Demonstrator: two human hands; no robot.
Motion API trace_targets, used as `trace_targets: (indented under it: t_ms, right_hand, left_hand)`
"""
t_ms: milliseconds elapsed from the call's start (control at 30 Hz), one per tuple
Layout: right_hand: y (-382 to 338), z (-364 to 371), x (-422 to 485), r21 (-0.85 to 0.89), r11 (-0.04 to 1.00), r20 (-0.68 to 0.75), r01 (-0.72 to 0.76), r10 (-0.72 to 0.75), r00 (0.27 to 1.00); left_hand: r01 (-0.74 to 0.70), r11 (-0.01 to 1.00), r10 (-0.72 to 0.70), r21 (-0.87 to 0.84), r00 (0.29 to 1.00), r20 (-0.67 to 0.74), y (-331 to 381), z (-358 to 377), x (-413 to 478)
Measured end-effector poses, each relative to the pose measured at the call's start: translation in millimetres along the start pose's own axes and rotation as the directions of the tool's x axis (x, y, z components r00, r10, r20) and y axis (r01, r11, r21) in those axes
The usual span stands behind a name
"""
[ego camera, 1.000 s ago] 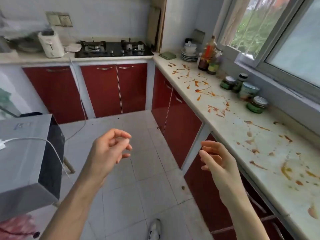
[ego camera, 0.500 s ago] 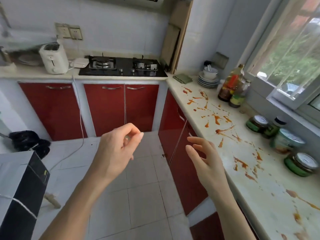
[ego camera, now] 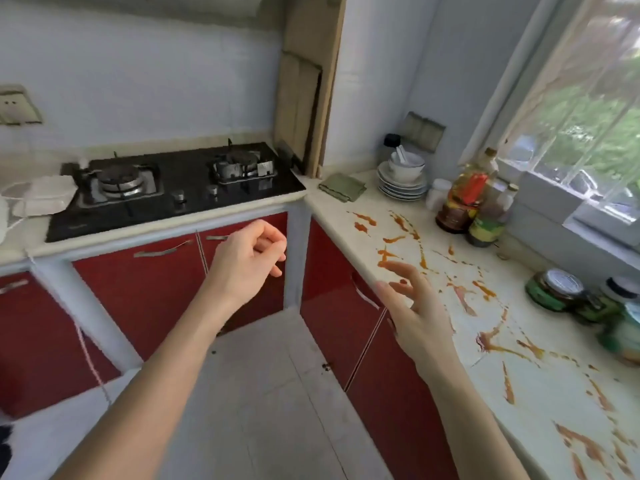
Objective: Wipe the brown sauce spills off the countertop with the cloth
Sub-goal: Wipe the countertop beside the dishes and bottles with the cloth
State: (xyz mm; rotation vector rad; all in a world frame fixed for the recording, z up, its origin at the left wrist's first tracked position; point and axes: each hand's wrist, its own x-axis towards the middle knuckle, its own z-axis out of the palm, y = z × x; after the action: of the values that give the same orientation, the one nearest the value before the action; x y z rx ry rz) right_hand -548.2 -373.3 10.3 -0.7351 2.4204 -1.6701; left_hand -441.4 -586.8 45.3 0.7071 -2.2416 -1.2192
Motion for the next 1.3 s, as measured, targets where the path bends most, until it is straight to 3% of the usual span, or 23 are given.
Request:
trace_targets:
  t_ms: [267,533,700,833,1000,1167,1300]
  right_hand:
    - [38.3,48.6,164.6,-0.022,0.998,-0.139,-0.052,0.048,0.989]
    - [71.9,86.6,360.8,-0.09,0.983,-0.157,-0.162,0.147,0.977]
    - [101.6,111.8,443.3,-0.107,0.966,-0.142,-0.237,0.221,0.965]
    - [127.0,126.6,497.9,-0.157,0.939,-0.22,-0.305,0.268,0.938]
    - [148.7,146.9,558.0,-0.195,0.893,-0.315,-0.406,0.335,0.888]
    - [171.6,169.6,587.0,-0.207,0.848,-0.347,-0.488,0.403,0.847]
    - [190.1,182.8,598.8,-0.237,0.807,-0.32,-0.541,0.461,0.827]
  left_hand:
    - [-0.041,0.999,0.039,0.011,0.99,0.136,-32.9,71.3,200.3]
    - [-0.084,0.958,0.015,0.275,0.97,0.243,-69.0,123.0,374.0]
    - [-0.165,0.929,0.052,0.33,0.944,0.325,-97.9,158.5,468.5]
    - [-0.301,0.881,0.103,0.364,0.875,0.473,-118.1,212.3,545.8]
    - [-0.381,0.824,0.051,0.419,0.787,0.615,-145.8,268.1,628.1]
    - [-0.537,0.725,0.069,0.432,0.681,0.729,-157.6,306.5,662.0]
    - [-0.557,0.721,0.049,0.412,0.634,0.772,-160.1,338.4,691.4]
